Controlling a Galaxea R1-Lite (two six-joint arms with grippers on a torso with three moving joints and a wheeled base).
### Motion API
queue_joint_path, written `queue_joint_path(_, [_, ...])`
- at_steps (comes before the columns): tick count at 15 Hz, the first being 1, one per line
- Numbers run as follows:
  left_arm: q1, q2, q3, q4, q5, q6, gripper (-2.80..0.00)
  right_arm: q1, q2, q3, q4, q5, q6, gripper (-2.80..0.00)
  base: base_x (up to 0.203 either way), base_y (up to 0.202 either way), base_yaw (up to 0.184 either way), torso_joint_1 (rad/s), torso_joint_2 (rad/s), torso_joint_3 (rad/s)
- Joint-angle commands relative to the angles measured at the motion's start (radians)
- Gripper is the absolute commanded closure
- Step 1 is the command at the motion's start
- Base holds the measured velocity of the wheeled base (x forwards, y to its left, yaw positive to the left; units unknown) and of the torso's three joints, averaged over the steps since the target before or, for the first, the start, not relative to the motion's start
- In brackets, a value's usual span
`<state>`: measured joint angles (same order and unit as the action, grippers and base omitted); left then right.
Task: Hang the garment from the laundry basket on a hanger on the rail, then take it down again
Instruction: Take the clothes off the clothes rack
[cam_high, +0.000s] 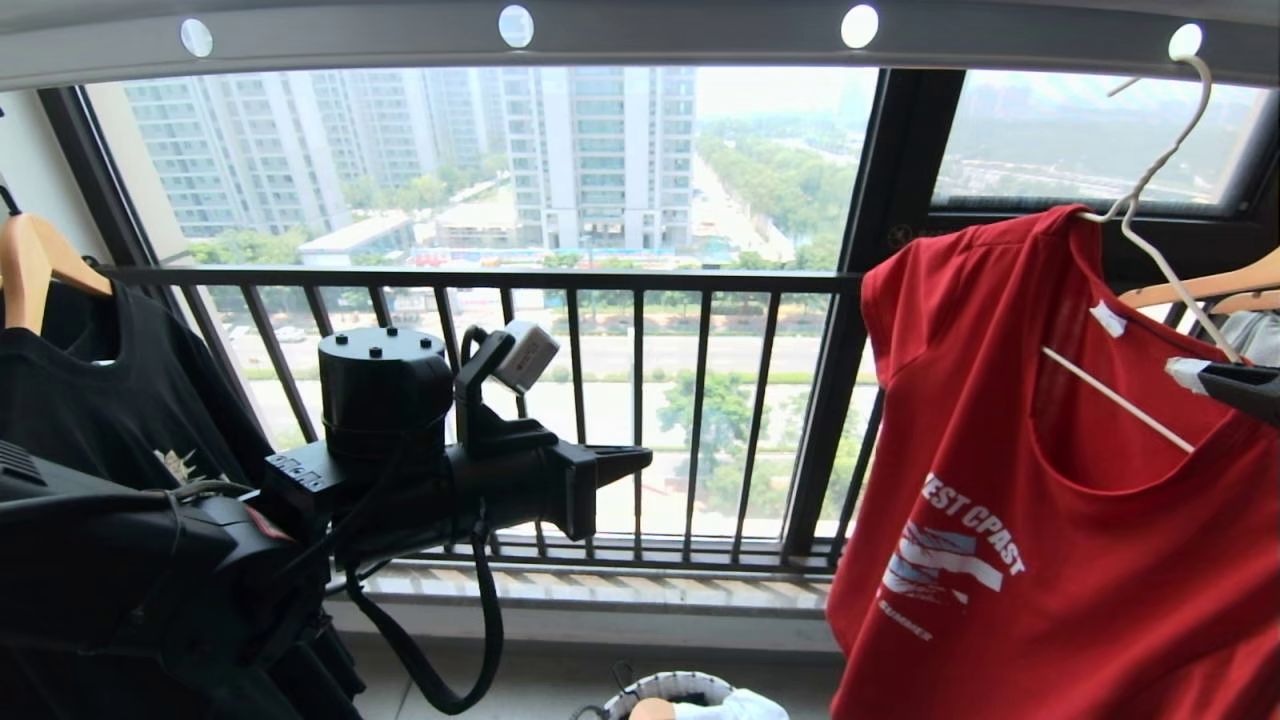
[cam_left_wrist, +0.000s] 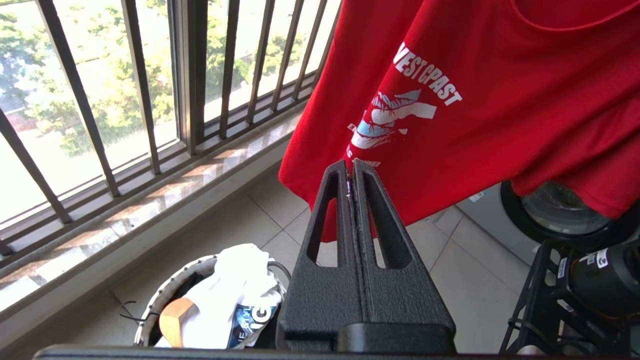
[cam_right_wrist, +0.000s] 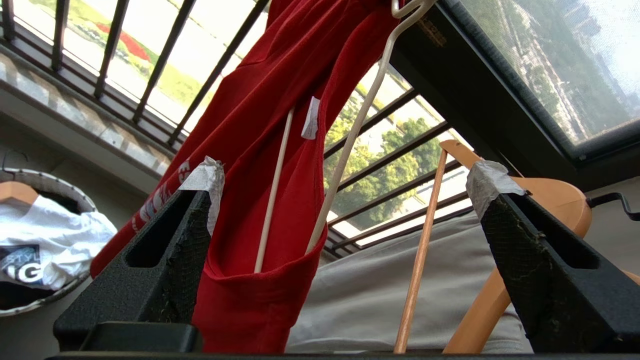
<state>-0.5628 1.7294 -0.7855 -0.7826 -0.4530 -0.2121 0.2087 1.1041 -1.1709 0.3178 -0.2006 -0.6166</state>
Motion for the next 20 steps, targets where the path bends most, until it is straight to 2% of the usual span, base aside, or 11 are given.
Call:
queue_joint_path(1, [0.0,-0.002,0.0,-0.004,-0.003,-0.001,0.0,-0.028,0.122,-0.048,-0.041,-0.002,0.021,-2.8,0.0,0.0,0.0,0.0,0.0,0.0])
queue_joint_path(4, [0.0,0.001,0.0,-0.005,-0.003,-0.001,0.0,-0.141,0.295,-0.199,-0.083,0.084,0.038,-2.8,0.0,0.0,0.0,0.0,0.0,0.0])
queue_joint_path(6, [0.0,0.011,-0.001,-0.006,-0.003,-0.001,0.0,-0.175,0.355,-0.311,-0.06,0.159,0.073,-2.8,0.0,0.0,0.0,0.0,0.0,0.0])
queue_joint_path(8, [0.0,0.026,-0.001,-0.006,-0.001,-0.001,0.0,-0.195,0.364,-0.363,0.016,0.289,0.108,-2.8,0.0,0.0,0.0,0.0,0.0,0.0])
queue_joint_path(11, [0.0,0.043,-0.001,-0.007,-0.001,-0.001,0.0,-0.275,0.396,-0.419,0.104,0.448,0.152,-2.8,0.0,0.0,0.0,0.0,0.0,0.0])
queue_joint_path(12, [0.0,0.046,-0.002,-0.007,-0.003,-0.001,0.0,-0.29,0.407,-0.439,0.132,0.483,0.173,0.0,0.0,0.0,0.0,0.0,0.0,0.0])
queue_joint_path(14, [0.0,0.053,-0.003,-0.007,-0.001,0.0,0.0,-0.31,0.433,-0.457,0.156,0.534,0.19,0.0,0.0,0.0,0.0,0.0,0.0,0.0])
queue_joint_path(20, [0.0,0.032,-0.002,-0.009,-0.003,0.001,0.0,-0.311,0.459,-0.472,0.161,0.541,0.186,0.0,0.0,0.0,0.0,0.0,0.0,0.0])
